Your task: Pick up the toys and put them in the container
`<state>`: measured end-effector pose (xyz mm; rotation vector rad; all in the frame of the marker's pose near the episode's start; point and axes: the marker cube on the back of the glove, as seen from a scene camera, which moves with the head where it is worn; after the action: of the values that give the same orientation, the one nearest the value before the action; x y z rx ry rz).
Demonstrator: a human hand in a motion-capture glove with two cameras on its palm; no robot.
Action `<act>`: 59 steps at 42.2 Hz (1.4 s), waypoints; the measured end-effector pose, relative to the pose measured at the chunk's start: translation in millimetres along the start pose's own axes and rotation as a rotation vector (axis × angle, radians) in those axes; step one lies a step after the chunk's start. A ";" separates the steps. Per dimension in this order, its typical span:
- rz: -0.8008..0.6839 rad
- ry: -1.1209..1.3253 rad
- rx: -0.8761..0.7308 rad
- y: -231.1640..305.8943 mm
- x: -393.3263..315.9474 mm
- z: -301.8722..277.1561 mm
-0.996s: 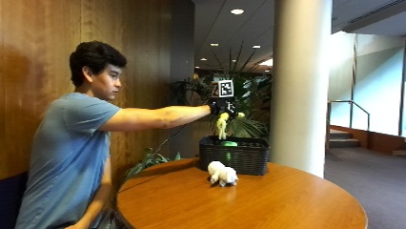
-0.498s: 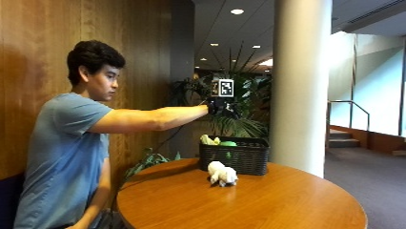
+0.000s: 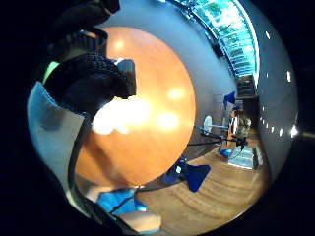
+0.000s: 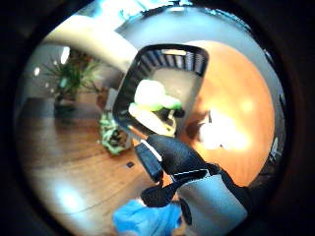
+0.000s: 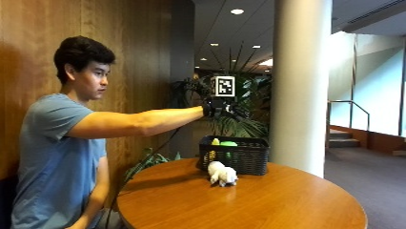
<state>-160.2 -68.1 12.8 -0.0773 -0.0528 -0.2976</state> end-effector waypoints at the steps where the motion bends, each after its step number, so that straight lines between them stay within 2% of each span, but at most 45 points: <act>1: 0.001 -0.003 -0.005 2.8 7.5 3.5; 13: 0.000 0.017 -0.141 21.6 57.1 80.4; 22: 0.039 -0.051 -0.254 25.7 58.0 145.6; 29: 0.006 -0.078 -0.346 33.2 51.4 192.1; 38: -0.007 -0.127 -0.347 39.7 42.1 239.7; 49: 0.009 -0.264 -0.182 37.3 47.6 242.0; 53: 0.016 -0.306 -0.144 38.8 69.1 215.0; 59: 0.037 -0.214 -0.090 46.5 109.4 153.7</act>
<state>-48.3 -42.7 169.6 -0.1988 -0.2501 -0.2534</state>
